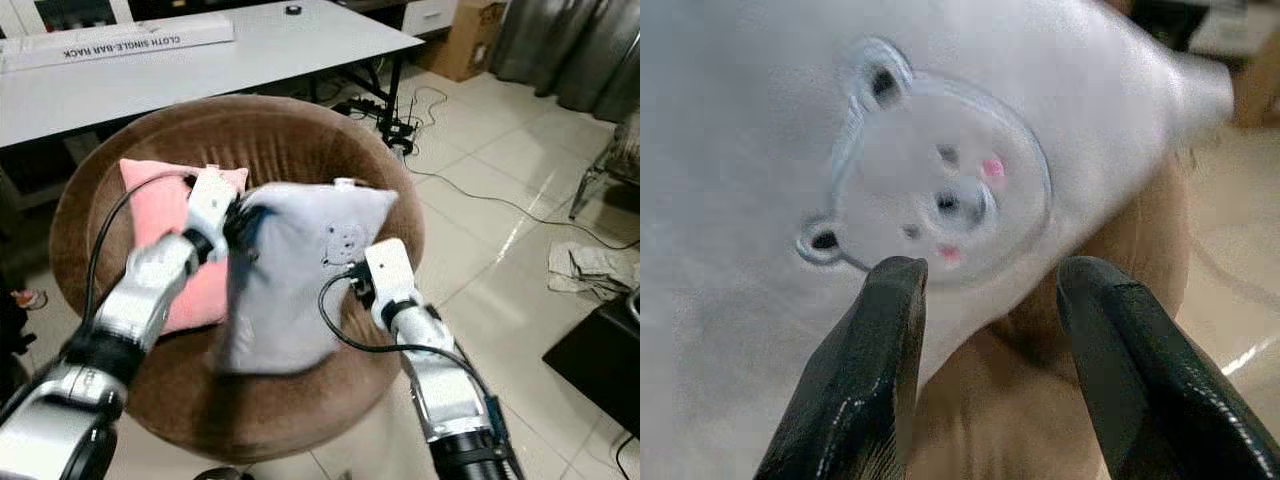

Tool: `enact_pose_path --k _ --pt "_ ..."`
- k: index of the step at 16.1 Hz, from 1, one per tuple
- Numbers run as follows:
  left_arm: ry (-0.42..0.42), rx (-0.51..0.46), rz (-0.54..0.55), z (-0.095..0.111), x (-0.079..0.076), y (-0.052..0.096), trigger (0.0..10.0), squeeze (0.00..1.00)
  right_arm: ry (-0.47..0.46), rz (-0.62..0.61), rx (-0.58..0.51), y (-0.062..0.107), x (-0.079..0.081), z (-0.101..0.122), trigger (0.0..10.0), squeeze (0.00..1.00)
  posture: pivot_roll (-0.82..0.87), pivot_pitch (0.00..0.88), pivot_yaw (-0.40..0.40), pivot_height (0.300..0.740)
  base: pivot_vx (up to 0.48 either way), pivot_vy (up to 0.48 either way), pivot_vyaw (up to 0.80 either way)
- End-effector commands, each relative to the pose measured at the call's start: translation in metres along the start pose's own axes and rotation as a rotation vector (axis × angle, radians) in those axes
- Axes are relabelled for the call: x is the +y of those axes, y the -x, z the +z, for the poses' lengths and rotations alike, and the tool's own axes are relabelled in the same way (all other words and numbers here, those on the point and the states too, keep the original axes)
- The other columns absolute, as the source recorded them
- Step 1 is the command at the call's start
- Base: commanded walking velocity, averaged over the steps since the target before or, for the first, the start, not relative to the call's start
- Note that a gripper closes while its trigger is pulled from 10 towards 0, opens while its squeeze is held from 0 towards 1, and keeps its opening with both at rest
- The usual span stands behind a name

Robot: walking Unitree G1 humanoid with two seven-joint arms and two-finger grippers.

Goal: Move the pillow to the sofa from floor

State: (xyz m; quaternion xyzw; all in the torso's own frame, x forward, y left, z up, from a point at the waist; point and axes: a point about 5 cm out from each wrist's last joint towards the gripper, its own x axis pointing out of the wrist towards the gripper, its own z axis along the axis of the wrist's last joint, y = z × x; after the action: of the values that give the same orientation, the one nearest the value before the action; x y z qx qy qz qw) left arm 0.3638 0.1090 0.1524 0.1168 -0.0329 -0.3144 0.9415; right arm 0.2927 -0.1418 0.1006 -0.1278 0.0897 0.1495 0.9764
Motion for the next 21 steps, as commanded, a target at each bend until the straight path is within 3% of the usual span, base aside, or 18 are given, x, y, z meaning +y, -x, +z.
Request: enact_pose_path --k 1,4,7,8,10,13,17,18,19,21 --pt "-0.025 -0.028 -0.043 0.008 0.002 -0.008 10.0 0.00 0.076 0.093 -0.013 0.007 0.005 0.009 10.0 0.00 0.04 0.022 0.027 0.740 0.000 0.000 0.00" --pt "-0.098 0.076 -0.004 0.007 0.018 -0.017 10.0 0.00 0.143 0.321 0.002 0.031 0.028 0.010 10.0 0.00 -0.02 0.073 0.055 0.740 0.000 0.000 0.00" --pt "-0.125 0.124 0.042 0.006 0.025 -0.018 10.0 0.00 0.144 0.389 0.049 0.040 0.037 0.003 10.0 0.00 -0.04 0.083 0.056 0.740 0.000 0.000 0.00" --pt "-0.140 0.185 0.092 0.000 0.032 -0.016 10.0 0.00 0.160 0.433 0.065 0.043 0.044 0.002 10.0 0.00 -0.05 0.108 0.047 0.740 0.000 0.000 0.00" --pt "-0.198 0.293 0.233 -0.011 0.050 -0.005 10.0 1.00 0.183 0.462 0.071 0.044 0.049 0.006 10.0 0.00 -0.07 0.122 0.029 0.740 0.000 0.000 0.00" --pt "-0.251 0.343 0.363 -0.013 0.071 0.009 10.0 1.00 0.189 0.456 0.076 0.046 0.046 0.009 10.0 0.00 -0.07 0.128 0.007 0.740 0.000 0.000 0.00" --pt "-0.271 0.375 0.404 -0.022 0.078 0.020 10.0 1.00 0.180 0.447 0.110 0.043 0.045 0.006 10.0 0.00 -0.06 0.111 -0.017 0.740 0.000 0.000 0.00" --pt "-0.298 0.369 0.423 -0.022 0.079 0.022 10.0 0.73 0.167 0.418 0.122 0.038 0.043 0.004 10.0 0.00 -0.05 0.106 -0.022 0.740 0.000 0.000 0.00" --pt "-0.307 0.351 0.454 -0.020 0.083 0.023 10.0 0.00 0.157 0.389 0.127 0.034 0.040 0.004 10.0 0.00 -0.05 0.102 -0.026 0.740 0.000 0.000 0.00" --pt "-0.305 0.294 0.497 -0.009 0.091 0.023 10.0 0.00 0.143 0.371 0.122 0.027 0.036 0.007 10.0 0.00 -0.04 0.089 -0.031 0.740 0.000 0.000 0.00"
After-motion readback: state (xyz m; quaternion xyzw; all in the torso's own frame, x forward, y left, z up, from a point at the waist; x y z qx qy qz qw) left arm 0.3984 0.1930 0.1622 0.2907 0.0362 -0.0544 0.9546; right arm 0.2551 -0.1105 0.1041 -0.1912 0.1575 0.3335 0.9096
